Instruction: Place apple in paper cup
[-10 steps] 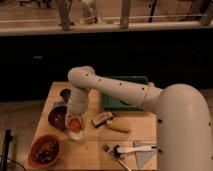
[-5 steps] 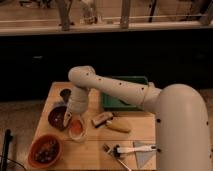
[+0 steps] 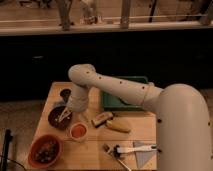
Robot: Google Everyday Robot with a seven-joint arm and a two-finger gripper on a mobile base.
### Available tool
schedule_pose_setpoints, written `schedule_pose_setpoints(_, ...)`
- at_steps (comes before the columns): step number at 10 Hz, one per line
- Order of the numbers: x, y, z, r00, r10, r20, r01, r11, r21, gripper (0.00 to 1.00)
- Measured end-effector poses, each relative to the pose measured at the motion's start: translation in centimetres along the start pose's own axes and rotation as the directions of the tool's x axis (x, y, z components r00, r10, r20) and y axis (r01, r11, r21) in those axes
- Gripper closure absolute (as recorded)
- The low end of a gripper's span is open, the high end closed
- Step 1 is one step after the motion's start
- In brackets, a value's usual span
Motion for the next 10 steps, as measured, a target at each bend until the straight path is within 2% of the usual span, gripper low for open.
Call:
schedule_pose_setpoints(4,0.4,-0.2,-0.9,1.0,-0.014,-0.004,0.014,1.0,-0.026,0.2)
schedule_pose_setpoints(8,0.8,-0.5,-1.4,0.999,-0.038,0.016,0.039,0.997,-0.061,0.2)
schedule_pose_setpoints(10,0.9,-0.2,-1.5,0.999,-0.035,0.018,0.036,0.997,-0.065,0.2)
